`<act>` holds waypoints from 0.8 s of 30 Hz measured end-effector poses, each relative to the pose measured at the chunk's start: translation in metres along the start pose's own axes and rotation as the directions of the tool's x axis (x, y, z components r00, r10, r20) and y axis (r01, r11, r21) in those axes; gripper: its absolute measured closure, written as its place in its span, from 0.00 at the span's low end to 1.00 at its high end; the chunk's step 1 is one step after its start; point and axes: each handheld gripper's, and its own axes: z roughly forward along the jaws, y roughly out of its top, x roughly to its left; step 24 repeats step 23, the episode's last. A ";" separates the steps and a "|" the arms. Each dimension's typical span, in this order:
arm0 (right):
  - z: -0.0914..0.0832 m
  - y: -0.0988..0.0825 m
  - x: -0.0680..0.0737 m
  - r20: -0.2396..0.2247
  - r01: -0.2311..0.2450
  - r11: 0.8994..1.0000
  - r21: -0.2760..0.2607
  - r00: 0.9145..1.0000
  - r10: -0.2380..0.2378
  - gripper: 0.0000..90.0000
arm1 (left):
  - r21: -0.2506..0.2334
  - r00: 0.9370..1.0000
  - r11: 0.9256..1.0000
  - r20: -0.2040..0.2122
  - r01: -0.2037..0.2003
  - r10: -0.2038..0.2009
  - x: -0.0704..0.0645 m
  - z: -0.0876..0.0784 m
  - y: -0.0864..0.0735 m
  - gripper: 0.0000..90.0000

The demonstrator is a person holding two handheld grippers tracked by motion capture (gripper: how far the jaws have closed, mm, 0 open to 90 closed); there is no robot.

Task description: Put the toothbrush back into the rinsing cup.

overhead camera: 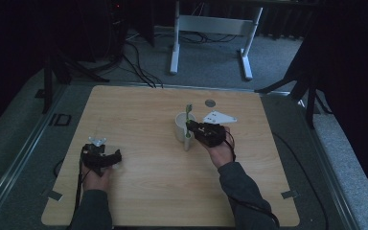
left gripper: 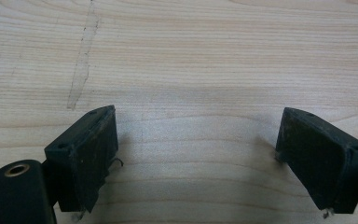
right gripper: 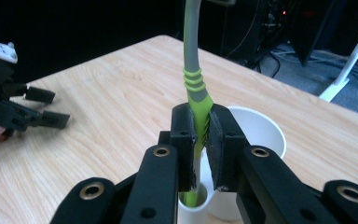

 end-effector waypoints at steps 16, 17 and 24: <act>-0.009 -0.018 -0.004 -0.048 0.011 0.997 0.077 0.999 -0.008 0.43 | -0.001 1.000 1.000 0.005 -0.003 0.003 -0.001 0.000 0.000 0.15; -0.010 -0.019 -0.005 -0.047 0.006 0.997 0.078 0.999 -0.003 0.43 | -0.003 1.000 1.000 0.005 -0.001 0.001 -0.001 0.000 0.000 0.15; -0.016 -0.024 -0.011 -0.046 0.000 0.995 0.099 0.999 0.005 0.43 | 0.000 1.000 1.000 0.006 -0.006 0.006 -0.001 0.000 0.000 0.15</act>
